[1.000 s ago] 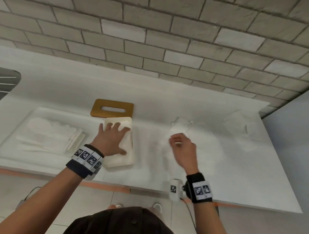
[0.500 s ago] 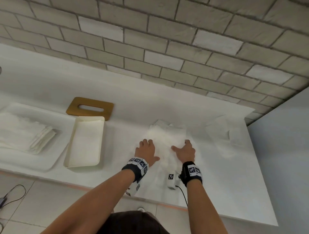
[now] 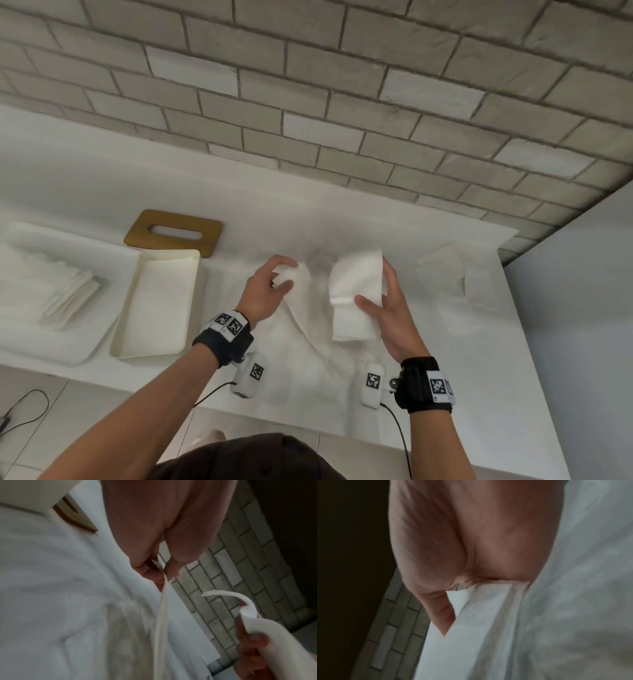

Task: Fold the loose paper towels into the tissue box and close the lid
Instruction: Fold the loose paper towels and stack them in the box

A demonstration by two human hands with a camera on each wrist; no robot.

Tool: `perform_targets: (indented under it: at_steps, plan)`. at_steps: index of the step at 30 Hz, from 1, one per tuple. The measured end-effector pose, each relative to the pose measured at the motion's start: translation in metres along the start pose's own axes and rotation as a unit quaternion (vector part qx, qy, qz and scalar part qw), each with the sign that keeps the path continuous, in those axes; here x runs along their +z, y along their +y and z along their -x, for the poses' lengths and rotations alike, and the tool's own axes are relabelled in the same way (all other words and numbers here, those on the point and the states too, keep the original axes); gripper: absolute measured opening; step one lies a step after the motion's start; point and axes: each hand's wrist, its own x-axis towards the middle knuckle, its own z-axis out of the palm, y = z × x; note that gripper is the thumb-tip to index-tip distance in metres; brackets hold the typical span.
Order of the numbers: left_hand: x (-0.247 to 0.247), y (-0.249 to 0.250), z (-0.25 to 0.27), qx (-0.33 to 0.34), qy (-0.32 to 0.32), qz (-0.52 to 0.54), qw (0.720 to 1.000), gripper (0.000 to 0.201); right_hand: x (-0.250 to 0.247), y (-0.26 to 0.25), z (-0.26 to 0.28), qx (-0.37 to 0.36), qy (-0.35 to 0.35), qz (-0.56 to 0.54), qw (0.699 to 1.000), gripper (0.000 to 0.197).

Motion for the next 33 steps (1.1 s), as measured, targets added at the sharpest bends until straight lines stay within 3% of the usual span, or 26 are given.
perform_targets:
  at_steps: [3, 6, 8, 10, 11, 13, 15, 20, 25, 27, 30, 33]
  plan:
    - [-0.018, 0.021, -0.002, 0.001, -0.03, 0.003, 1.0, 0.034, 0.026, -0.018, 0.004, -0.007, -0.056, -0.036, 0.998, 0.074]
    - [-0.035, 0.045, 0.001, -0.041, -0.05, 0.119, 0.991, 0.03, 0.056, -0.017, -0.003, -0.011, -0.074, -0.003, 0.997, 0.064]
    - [-0.049, 0.054, 0.003, -0.078, -0.068, 0.213, 0.972, 0.062, 0.076, -0.011, -0.007, -0.007, -0.082, 0.042, 0.996, 0.064]
    - [-0.062, 0.059, 0.005, -0.08, -0.084, 0.215, 0.97, 0.085, 0.095, -0.006, -0.008, -0.011, -0.078, 0.086, 0.993, 0.066]
    - [-0.068, 0.06, 0.009, -0.06, -0.082, 0.18, 0.978, 0.079, 0.103, -0.004, -0.007, -0.015, -0.072, 0.099, 0.992, 0.068]
    - [-0.078, 0.058, 0.015, -0.01, -0.057, 0.078, 0.995, 0.044, 0.12, -0.001, -0.006, -0.024, -0.057, 0.112, 0.992, 0.075]
    - [-0.09, 0.058, 0.021, 0.024, -0.059, 0.037, 0.997, 0.027, 0.136, -0.001, -0.006, -0.023, -0.042, 0.111, 0.993, 0.082]
    - [-0.127, 0.072, 0.038, 0.068, -0.084, 0.061, 0.992, 0.025, 0.178, -0.011, 0.0, -0.029, -0.074, 0.125, 0.989, 0.059]
    - [-0.18, 0.076, 0.046, 0.04, 0.067, 0.209, 0.975, 0.038, 0.238, -0.01, 0.018, -0.058, -0.021, 0.013, 0.998, 0.031]
    - [-0.198, 0.068, 0.044, 0.048, 0.098, 0.204, 0.973, 0.038, 0.268, -0.005, 0.025, -0.048, 0.018, 0.009, 0.999, 0.035]
    - [-0.222, 0.041, 0.038, 0.068, 0.121, 0.158, 0.978, 0.033, 0.312, 0.003, 0.03, -0.06, 0.053, 0.013, 0.997, 0.058]
    - [-0.244, -0.005, 0.028, 0.068, 0.113, 0.085, 0.988, 0.042, 0.341, 0.023, 0.023, -0.066, 0.059, 0.137, 0.987, 0.048]
